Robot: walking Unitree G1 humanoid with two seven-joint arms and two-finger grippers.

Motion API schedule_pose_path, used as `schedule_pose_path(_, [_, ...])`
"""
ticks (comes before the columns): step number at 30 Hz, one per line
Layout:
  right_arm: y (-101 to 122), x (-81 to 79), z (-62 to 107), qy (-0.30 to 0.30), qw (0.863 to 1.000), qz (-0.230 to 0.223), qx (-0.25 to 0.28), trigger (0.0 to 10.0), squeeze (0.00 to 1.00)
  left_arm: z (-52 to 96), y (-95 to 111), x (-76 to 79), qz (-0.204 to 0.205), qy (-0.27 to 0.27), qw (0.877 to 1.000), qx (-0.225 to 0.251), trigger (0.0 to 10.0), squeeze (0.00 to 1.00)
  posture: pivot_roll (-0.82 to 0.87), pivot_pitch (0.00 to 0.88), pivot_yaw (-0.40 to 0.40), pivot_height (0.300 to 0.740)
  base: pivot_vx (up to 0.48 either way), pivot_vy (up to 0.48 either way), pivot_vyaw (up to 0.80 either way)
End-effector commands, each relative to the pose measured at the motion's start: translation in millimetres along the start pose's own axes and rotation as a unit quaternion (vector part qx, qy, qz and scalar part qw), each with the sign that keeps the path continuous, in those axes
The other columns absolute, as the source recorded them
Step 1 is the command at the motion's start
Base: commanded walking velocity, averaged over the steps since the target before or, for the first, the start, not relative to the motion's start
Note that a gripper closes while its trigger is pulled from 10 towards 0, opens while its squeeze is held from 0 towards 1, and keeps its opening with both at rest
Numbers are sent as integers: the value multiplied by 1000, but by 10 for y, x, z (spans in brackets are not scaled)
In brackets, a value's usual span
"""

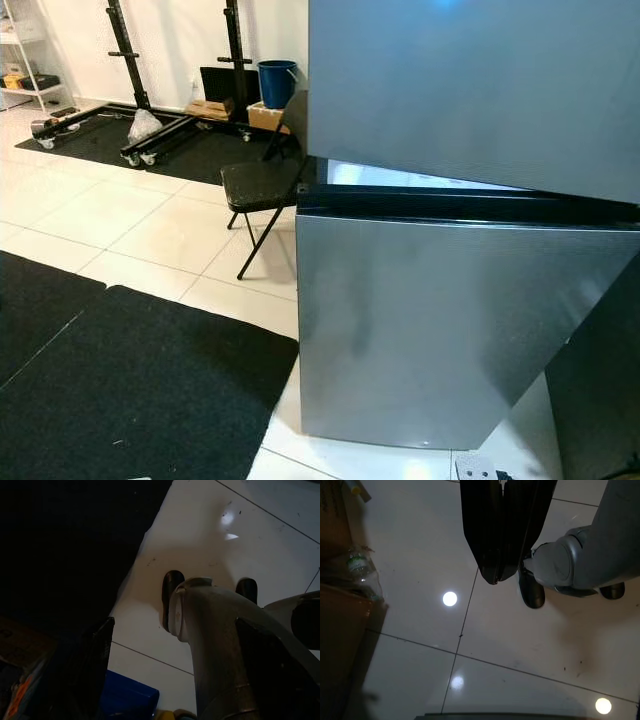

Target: Restocking fridge

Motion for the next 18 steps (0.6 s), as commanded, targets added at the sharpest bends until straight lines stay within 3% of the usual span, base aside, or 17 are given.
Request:
schedule_pose_path(1, [54,-26,-8,5,1000,3,11,10000,0,0,-28,11,-8,1,1000,-6,10000,0,-63,0,8,740,266,0,0])
schedule_pose_path(18, [-40,-33,6,6,1000,7,1,10000,0,-3,-28,30,-14,-4,1000,-6,10000,0,-64,0,11,740,279,0,0])
Point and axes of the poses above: a point about 5 cm out from each wrist's last joint towards the gripper, its own z axis pointing back from the gripper into the wrist, its own y axis along the axis of the wrist's last joint, x = y × z, the point moved 2 cm from there along -z, pointing out of the wrist towards the gripper, and after that the axes turned 3 degrees about z, right-handed, at the moved point
